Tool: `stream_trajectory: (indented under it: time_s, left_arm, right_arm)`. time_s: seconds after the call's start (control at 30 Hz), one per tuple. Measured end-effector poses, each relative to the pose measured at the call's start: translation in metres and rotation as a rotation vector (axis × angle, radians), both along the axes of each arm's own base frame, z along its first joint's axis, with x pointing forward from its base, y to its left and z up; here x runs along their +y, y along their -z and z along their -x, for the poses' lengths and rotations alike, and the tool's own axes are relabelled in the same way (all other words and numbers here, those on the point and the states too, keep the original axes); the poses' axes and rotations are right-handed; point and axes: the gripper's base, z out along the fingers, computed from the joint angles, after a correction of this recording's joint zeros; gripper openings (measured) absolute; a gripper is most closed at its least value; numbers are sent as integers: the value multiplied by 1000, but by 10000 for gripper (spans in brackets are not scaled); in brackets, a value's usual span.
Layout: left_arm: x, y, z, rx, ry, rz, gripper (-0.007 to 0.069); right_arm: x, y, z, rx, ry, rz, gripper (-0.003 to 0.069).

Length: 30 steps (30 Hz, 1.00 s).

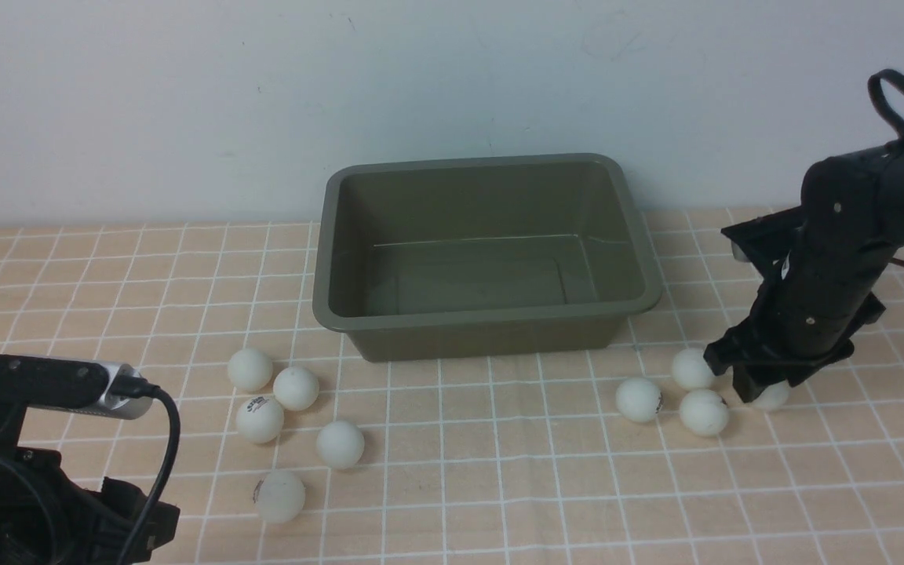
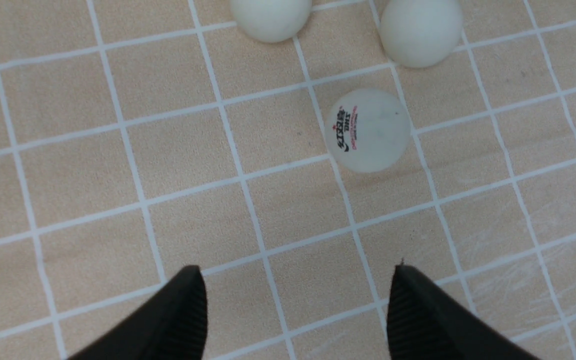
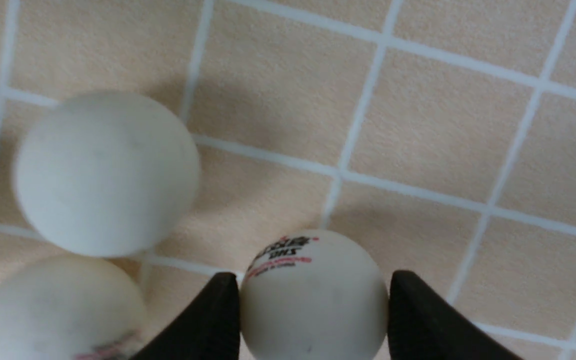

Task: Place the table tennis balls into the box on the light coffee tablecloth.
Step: 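Reach for and grasp a ping pong ball on the table, then release the ping pong ball into the bin and lift the gripper away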

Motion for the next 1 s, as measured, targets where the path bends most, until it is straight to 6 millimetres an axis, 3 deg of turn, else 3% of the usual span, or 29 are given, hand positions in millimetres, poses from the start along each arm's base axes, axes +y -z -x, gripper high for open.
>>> stream_trajectory:
  time_s: [0.13,0.2,0.23,0.27,0.3,0.37,0.4,0.57,0.8,1.0]
  left_arm:
    - [0,0,0,0,0,0,405]
    - [0,0,0,0,0,0,405]
    - [0,0,0,0,0,0,405]
    - [0,0,0,0,0,0,405]
    - [0,0,0,0,0,0,405]
    - [0,0,0,0,0,0,405]
    - [0,0,0,0,0,0,405]
    - [0,0,0,0,0,0,405]
    - [0,0,0,0,0,0,405]
    - [0,0,0,0,0,0,405]
  right_arm:
    - [-4,-15,-7,-5,24,55,350]
    - [-4,-31,-13,-23,41,63,350]
    - [-3,-49,-19,-58,56,52,350]
    - [-3,-49,-19,-58,57,50,350]
    - [0,-66,-25,-84,73,20,350]
    - [11,-91,-33,-133,73,-77,350]
    - [12,-93,-34,-138,72,-78,350]
    - [58,-133,-36,-212,-79,-292,350]
    - [92,-142,-31,-259,-183,-337,350]
    - [103,-127,-36,-250,-211,-331,350]
